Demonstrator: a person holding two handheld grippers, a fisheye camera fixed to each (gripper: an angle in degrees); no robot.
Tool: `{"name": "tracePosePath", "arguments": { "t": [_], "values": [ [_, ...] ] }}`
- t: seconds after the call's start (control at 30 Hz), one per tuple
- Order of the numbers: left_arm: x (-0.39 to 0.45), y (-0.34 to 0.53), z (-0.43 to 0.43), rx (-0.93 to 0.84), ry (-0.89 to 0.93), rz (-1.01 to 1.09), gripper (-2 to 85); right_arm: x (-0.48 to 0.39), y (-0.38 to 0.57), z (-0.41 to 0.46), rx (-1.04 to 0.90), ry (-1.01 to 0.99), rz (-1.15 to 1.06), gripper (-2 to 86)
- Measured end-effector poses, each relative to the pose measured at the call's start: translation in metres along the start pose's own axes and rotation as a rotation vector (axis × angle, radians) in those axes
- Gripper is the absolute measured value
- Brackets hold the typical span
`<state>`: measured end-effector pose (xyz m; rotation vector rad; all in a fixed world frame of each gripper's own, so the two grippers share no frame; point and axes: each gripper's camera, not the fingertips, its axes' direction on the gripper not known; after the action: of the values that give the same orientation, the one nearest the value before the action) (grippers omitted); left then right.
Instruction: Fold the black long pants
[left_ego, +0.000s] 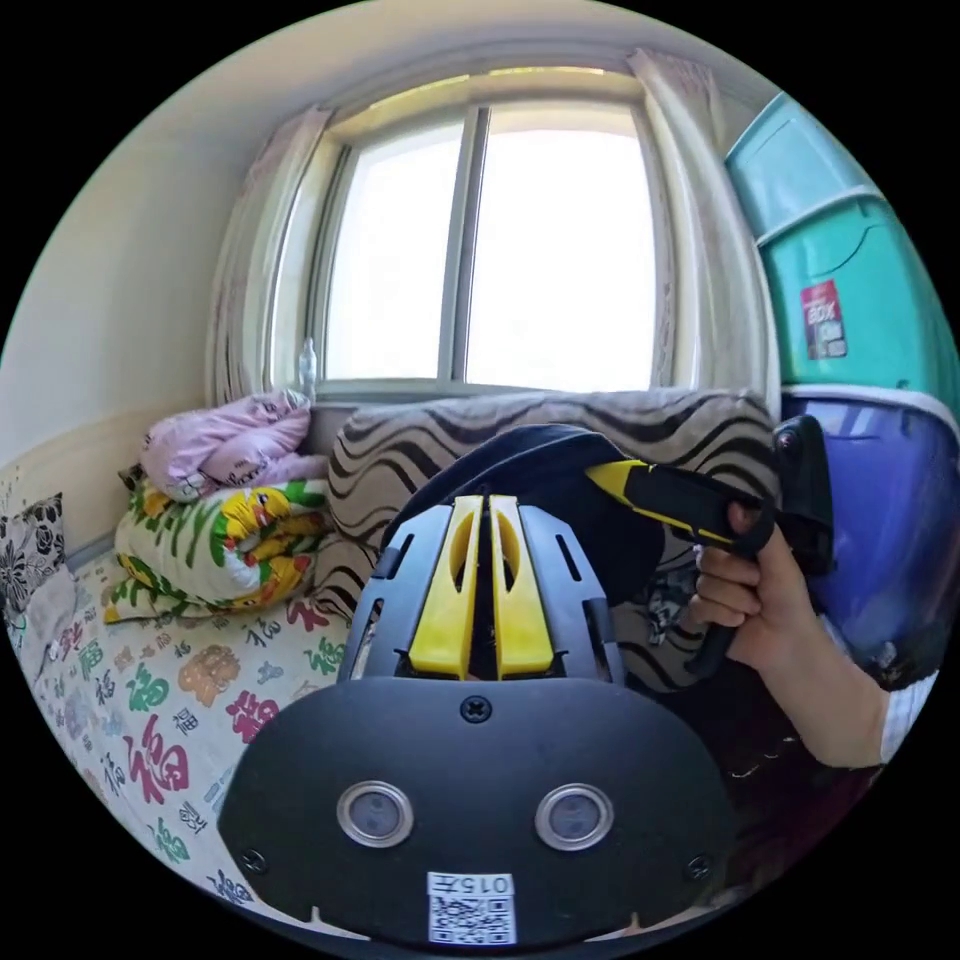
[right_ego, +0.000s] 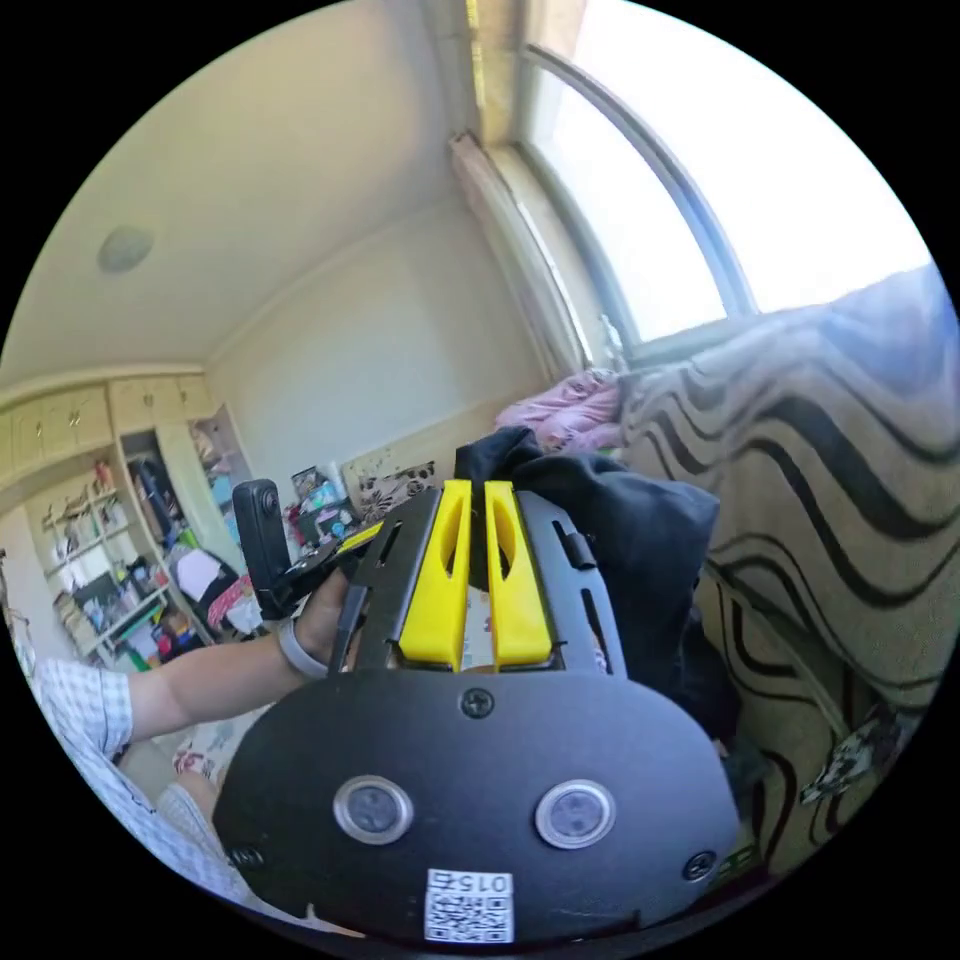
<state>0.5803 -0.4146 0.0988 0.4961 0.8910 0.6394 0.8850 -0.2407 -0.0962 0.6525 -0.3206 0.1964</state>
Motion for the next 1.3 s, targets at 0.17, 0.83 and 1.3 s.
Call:
{"name": "tracePosePath", "arguments": {
  "t": [0.17,0.83,1.3],
  "values": [
    [-0.010,-0.009,-0.183,0.128,-0.057,0.036,0.2,-0.142,-0.034,0.005,-0.135,-0.246,-0.200,2.1],
    [-0.112,0.427,-0.478,-0.610,-0.579,-0.629,4.2,-0.336,0.355,0.290,-1.040,-0.239,-0.041,6.9],
    [-0.090,0.514,-0.451,-0.828,-0.553,-0.763,9.3,-0.401,0.475,0.318,-1.265,-0.255,-0.077,4.8]
  ]
}}
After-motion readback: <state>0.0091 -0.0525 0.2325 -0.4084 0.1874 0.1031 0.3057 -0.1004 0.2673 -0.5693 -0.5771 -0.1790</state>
